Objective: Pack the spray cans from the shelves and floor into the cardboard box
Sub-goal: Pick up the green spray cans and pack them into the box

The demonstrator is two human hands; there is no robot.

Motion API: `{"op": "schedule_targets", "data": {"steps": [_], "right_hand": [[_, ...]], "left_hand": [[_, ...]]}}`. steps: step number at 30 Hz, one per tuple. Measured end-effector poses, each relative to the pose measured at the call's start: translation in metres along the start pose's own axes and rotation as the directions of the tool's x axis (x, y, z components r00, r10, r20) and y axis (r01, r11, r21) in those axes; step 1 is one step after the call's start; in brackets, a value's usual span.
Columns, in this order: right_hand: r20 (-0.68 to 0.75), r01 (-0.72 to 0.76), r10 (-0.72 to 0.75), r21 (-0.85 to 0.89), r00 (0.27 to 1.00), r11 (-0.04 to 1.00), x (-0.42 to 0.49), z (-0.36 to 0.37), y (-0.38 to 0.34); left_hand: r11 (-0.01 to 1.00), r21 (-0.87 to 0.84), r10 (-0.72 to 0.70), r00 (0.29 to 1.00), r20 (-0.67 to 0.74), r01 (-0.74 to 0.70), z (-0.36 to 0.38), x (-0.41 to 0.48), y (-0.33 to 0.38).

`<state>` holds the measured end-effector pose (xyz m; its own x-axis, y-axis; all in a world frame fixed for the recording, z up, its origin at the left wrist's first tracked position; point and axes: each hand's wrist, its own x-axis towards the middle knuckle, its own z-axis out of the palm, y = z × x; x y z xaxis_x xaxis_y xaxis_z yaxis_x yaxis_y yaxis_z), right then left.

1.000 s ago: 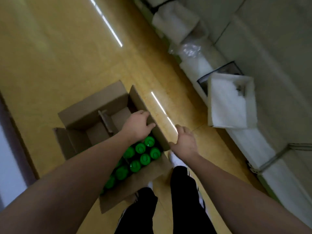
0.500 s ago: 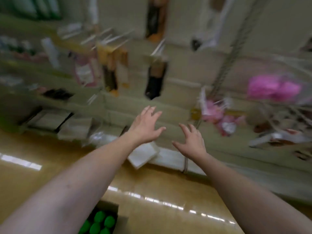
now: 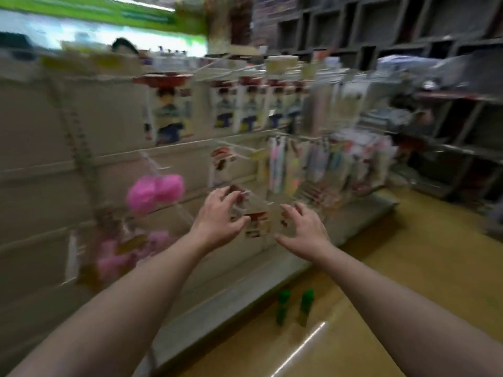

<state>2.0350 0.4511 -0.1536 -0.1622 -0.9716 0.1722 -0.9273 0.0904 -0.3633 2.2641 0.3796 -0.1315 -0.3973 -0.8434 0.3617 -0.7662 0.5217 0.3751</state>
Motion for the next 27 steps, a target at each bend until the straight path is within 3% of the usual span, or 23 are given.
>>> {"op": "schedule_targets", "data": {"steps": [7, 14, 23, 27], "right_hand": [[-0.094, -0.192, 0.191, 0.001, 0.977, 0.981, 0.012, -0.061, 0.133], [-0.121, -0.333, 0.334, 0.029, 0.935, 0.943, 0.063, -0.063, 0.211], [-0.112, -0.461, 0.463, 0.046, 0.879, 0.886, 0.179, -0.058, 0.287], [-0.065, -0.493, 0.496, 0.060, 0.866, 0.868, 0.216, -0.041, 0.320]], "left_hand": [[0.981, -0.070, 0.185, 0.977, 0.104, -0.178, 0.081, 0.106, 0.109], [0.956, -0.132, 0.284, 0.939, 0.195, -0.262, 0.158, 0.195, 0.162], [0.941, -0.232, 0.311, 0.903, 0.297, -0.248, 0.259, 0.324, 0.179], [0.951, -0.254, 0.256, 0.907, 0.334, -0.175, 0.303, 0.366, 0.172]]}}
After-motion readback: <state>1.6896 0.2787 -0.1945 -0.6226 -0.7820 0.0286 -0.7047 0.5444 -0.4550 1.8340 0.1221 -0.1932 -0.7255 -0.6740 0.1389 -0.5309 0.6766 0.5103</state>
